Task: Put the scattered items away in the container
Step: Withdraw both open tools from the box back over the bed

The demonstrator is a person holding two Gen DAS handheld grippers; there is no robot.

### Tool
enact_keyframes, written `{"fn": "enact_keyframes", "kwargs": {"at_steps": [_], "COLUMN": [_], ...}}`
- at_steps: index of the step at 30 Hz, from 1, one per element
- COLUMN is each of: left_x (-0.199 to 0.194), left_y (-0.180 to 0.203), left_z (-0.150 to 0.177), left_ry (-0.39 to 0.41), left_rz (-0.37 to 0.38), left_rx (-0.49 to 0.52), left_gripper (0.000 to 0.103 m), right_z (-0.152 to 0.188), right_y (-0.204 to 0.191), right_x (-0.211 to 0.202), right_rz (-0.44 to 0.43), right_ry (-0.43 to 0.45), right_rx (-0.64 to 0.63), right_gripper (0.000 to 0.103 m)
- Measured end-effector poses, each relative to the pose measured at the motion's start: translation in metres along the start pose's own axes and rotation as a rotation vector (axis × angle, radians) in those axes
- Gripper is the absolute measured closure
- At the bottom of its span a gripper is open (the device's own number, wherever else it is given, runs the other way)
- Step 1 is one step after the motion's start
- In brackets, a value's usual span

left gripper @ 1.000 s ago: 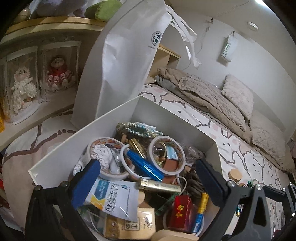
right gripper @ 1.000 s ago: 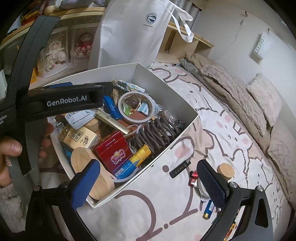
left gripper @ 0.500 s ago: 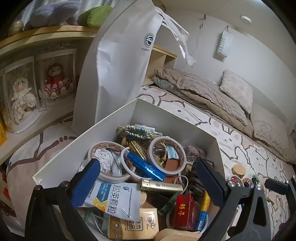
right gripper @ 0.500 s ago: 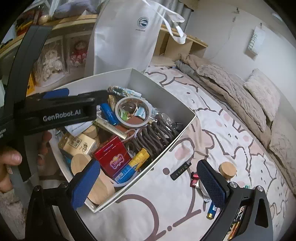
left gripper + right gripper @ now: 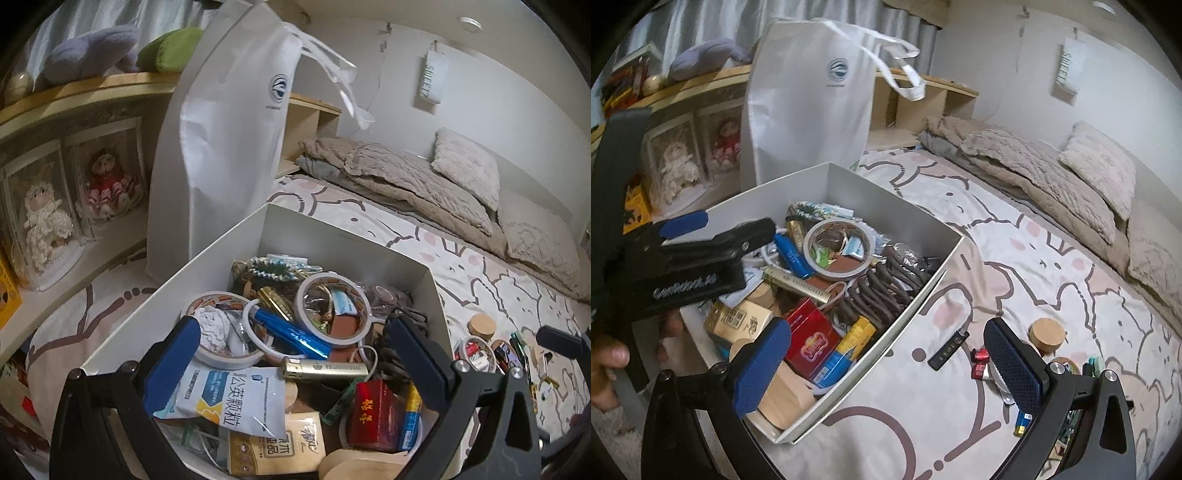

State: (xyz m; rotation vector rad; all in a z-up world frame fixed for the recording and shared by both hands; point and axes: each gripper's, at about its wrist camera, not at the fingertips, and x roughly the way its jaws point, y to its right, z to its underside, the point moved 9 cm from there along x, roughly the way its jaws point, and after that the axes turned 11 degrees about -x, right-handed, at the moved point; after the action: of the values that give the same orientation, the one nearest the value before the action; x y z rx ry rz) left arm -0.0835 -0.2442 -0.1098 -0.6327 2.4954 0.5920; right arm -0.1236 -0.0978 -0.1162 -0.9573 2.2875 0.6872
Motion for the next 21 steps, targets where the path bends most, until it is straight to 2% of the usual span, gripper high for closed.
{"fn": "enact_keyframes", "kwargs": {"at_steps": [11, 21], "left_x": [-0.008, -0.019], "left_y": [0.028, 0.051], "left_z": [0.012, 0.022], "left_ry": [-0.020, -0.027], "left_rz": [0.065, 0.125], "left_rx": [0.102, 0.155], "left_gripper": [0.000, 0.000], "right_z": [0.012, 0.023], "right_y": [0.039, 0.063], "right_x": [-0.007, -0.028], "right_rz": [0.056, 0.115], "right_ry": [0.054, 0.088], "right_rx": [0.167, 0.229], "right_gripper": [0.000, 0.000]}}
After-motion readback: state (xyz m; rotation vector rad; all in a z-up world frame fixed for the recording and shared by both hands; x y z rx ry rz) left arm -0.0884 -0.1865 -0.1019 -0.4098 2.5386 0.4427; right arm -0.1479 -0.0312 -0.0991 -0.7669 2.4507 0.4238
